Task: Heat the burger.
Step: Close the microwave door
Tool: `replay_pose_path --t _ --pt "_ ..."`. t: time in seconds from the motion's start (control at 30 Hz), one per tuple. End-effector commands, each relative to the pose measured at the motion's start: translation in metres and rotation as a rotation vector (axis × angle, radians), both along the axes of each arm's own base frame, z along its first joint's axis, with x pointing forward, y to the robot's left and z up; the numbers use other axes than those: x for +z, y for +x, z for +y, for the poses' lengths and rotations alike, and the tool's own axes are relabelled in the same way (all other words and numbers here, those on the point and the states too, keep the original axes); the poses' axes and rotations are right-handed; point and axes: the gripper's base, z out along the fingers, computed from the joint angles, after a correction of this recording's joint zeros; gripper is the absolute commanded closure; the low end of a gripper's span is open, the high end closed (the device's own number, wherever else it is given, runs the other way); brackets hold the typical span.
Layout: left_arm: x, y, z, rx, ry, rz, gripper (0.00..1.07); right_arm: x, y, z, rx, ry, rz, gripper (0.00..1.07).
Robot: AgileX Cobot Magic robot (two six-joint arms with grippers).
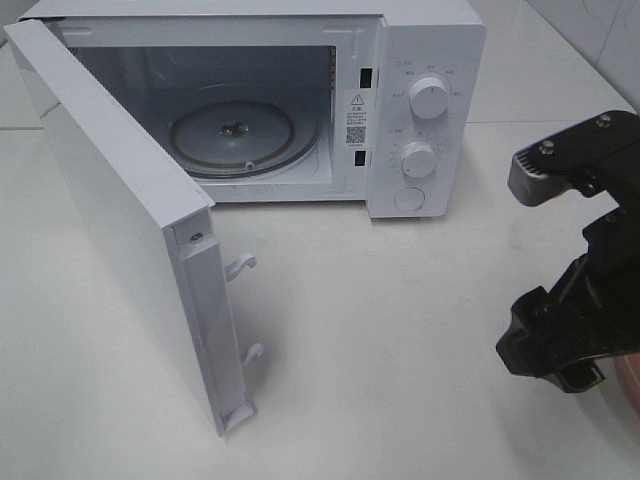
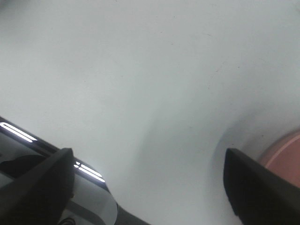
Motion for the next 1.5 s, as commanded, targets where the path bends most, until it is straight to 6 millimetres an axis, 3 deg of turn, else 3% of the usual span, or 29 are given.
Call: replay_pose_path --t 0.03,0.43,0.8,1.1,1.5 --pt "-0.001 -0.002 0.000 0.005 0.000 -0.018 0.06 0.013 -0.004 -0.001 0.000 0.000 0.042 0.21" --pt "-0.001 -0.002 0.000 0.005 0.000 -0.018 0.06 0.036 -0.027 -0.018 0.001 0.002 0.048 0.26" --pt "-0.001 -0.002 0.000 0.005 0.000 -0.018 0.06 0.062 -0.069 -0.051 -0.008 0.093 -0.087 0.27" --pt "-0.001 -0.002 0.000 0.005 0.000 -0.018 0.06 0.055 -0.096 -0.083 -0.130 0.125 -0.196 0.29" --pt "-0.001 -0.002 0.000 0.005 0.000 -0.018 0.06 0.040 -0.134 -0.102 -0.279 0.206 -0.425 0.31"
